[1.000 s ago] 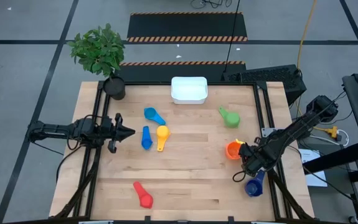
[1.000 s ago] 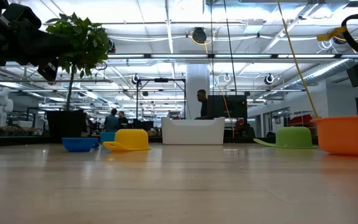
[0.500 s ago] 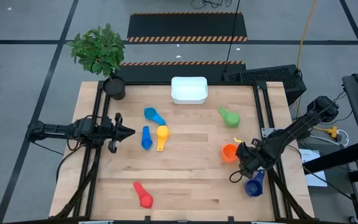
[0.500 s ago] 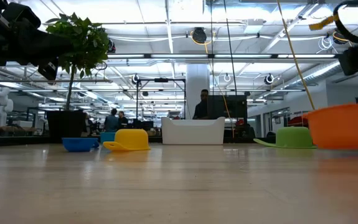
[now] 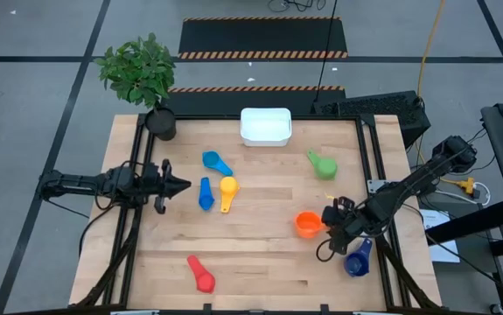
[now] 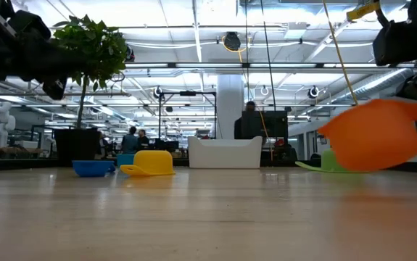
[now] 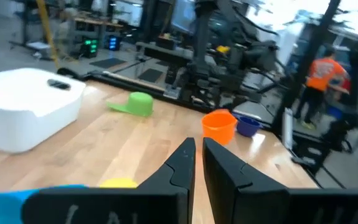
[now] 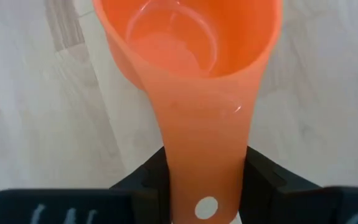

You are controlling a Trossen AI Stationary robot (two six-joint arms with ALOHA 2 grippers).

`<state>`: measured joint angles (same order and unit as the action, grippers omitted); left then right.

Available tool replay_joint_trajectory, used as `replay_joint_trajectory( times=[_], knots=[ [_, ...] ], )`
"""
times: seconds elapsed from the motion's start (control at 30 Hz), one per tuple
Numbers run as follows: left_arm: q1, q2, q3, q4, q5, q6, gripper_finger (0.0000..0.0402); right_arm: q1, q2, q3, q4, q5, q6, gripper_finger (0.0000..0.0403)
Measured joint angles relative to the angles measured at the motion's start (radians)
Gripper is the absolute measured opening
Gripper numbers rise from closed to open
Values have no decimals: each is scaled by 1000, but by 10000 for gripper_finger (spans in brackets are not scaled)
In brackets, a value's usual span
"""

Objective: Nest measuring cups in basket
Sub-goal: Move the orange measuring cup to the center of the table

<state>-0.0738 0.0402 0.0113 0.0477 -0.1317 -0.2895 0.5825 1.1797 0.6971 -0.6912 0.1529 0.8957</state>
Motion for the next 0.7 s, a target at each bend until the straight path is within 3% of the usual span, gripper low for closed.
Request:
replay_joint_trajectory(
  times=[0.17,0.3,0.53,0.7],
  knots=[
    [0,0,0,15,-105,-109,33,-27,0,0,69,-2,-140,120],
    [0,0,0,40,-117,-148,33,-55,0,0,105,-24,-219,114],
    [0,50,0,131,-101,-76,33,-130,0,0,145,-29,-329,107],
    [0,140,1,251,-102,-11,33,-211,0,7,170,-93,-406,100]
  ],
)
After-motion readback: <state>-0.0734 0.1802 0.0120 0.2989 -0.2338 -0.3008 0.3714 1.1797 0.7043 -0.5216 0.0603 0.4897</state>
